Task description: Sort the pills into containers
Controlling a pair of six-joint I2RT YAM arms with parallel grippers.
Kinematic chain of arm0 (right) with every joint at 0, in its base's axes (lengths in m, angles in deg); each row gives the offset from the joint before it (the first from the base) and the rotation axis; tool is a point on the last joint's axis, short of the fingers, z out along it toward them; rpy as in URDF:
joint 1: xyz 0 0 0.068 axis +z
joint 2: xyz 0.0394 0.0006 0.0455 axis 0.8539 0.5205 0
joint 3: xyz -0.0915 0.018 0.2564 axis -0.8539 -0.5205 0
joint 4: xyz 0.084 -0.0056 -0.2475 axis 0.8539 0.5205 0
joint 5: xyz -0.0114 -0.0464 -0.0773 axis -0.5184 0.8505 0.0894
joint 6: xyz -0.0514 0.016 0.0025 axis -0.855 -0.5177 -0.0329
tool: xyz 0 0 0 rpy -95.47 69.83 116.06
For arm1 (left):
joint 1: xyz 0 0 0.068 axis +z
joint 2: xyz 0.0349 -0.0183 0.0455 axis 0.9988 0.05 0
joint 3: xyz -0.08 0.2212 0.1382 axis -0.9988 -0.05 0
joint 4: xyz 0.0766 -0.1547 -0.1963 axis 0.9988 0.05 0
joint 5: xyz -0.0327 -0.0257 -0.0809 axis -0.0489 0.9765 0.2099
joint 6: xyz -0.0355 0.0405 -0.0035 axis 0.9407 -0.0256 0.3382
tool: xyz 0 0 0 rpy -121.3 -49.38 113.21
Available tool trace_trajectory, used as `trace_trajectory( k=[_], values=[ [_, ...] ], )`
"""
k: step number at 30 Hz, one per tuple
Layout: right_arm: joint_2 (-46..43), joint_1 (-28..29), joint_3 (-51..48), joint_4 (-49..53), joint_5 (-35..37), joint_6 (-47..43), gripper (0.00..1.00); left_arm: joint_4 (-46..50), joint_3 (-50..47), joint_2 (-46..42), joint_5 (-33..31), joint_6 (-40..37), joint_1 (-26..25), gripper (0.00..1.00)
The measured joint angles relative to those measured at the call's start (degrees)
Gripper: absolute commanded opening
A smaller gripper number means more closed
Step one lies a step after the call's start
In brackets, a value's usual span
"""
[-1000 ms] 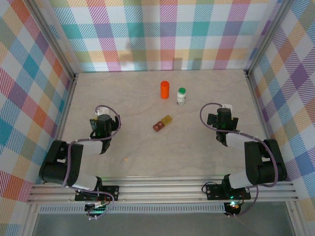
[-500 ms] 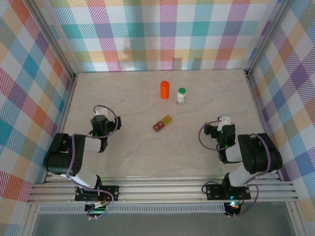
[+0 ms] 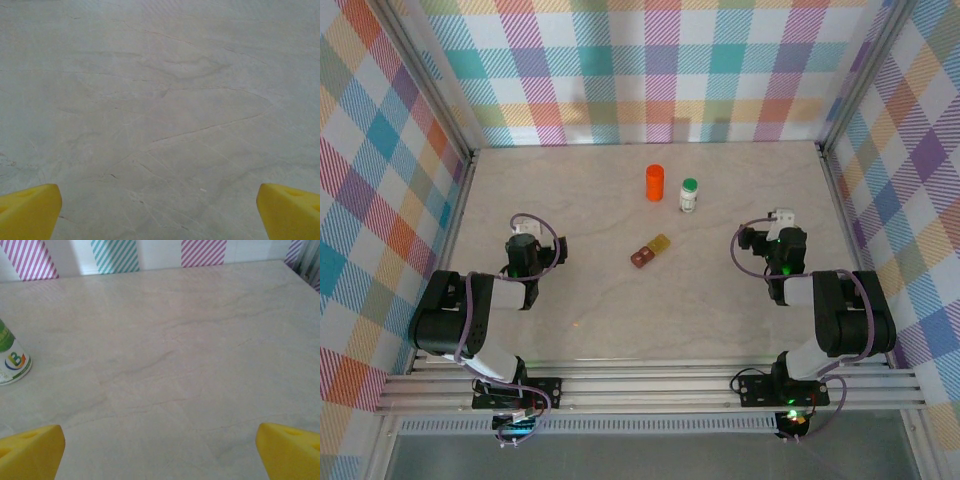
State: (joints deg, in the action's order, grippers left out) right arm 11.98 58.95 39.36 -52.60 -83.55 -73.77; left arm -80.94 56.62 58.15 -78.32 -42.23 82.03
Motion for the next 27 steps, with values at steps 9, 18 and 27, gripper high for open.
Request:
trace_trajectory(
  k=[9,18,27],
  values=[
    [0.0,0.0,0.0,1.2,-0.6,0.0,0.99,0.0,0.0,0.0,0.0,0.0,0.0,1.0],
    [0.0,0.0,0.0,1.4,-0.6,0.0,0.99,0.0,0.0,0.0,0.0,0.0,0.0,1.0],
    [0.0,0.0,0.0,1.4,-0.6,0.0,0.99,0.0,0.0,0.0,0.0,0.0,0.0,1.0]
  ],
)
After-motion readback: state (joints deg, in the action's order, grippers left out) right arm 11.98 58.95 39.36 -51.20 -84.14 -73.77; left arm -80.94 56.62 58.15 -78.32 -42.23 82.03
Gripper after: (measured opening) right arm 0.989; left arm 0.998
